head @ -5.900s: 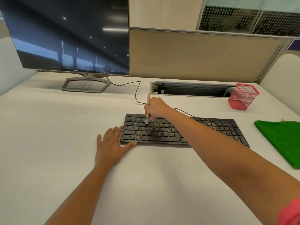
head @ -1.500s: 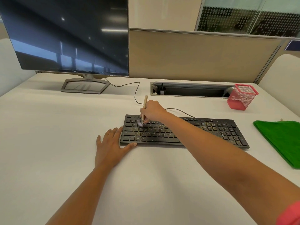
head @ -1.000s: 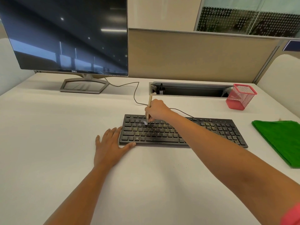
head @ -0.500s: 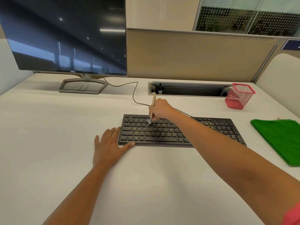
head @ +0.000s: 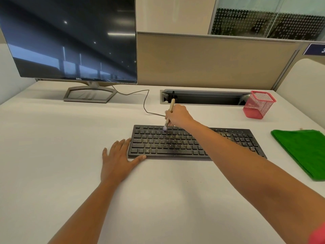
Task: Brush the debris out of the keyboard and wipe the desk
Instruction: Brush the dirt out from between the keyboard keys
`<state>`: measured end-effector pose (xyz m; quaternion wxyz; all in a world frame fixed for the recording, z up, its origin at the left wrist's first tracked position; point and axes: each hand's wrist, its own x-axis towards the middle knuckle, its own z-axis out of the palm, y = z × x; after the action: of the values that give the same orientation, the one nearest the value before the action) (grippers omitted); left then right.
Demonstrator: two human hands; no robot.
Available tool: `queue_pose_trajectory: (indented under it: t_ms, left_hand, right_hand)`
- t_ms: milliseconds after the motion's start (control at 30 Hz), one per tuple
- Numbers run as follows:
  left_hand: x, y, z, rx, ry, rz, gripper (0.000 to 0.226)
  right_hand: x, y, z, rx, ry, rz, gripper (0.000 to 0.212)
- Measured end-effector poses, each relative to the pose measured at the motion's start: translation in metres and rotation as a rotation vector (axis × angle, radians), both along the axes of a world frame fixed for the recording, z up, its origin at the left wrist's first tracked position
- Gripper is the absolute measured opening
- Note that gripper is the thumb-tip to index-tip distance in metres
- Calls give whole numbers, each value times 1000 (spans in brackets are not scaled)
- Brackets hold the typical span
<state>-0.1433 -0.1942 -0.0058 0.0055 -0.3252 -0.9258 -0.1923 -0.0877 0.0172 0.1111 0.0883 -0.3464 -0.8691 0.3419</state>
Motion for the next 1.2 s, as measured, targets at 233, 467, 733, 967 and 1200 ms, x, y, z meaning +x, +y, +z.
queue_pose_trajectory:
  t_ms: [233,467,733,967,1200]
  left_hand:
    - [-1,0,0,0,9,-5,106]
    - [-1,0,-1,7,-5,-4,106]
    - [-1,0,1,-1,-5,-5,105]
    - [-1,0,0,-10,-8,0,106]
    - [0,0,2,-5,-9,0,106]
  right_hand:
    - [6,-3,7,-47,-203,124,25]
    - [2,6,4,0,78,-67,31]
    - [10,0,7,8,-195,135,25]
    - [3,-2,14,-83,9,232,27]
    - [7,-14,7,16,-56,464,24]
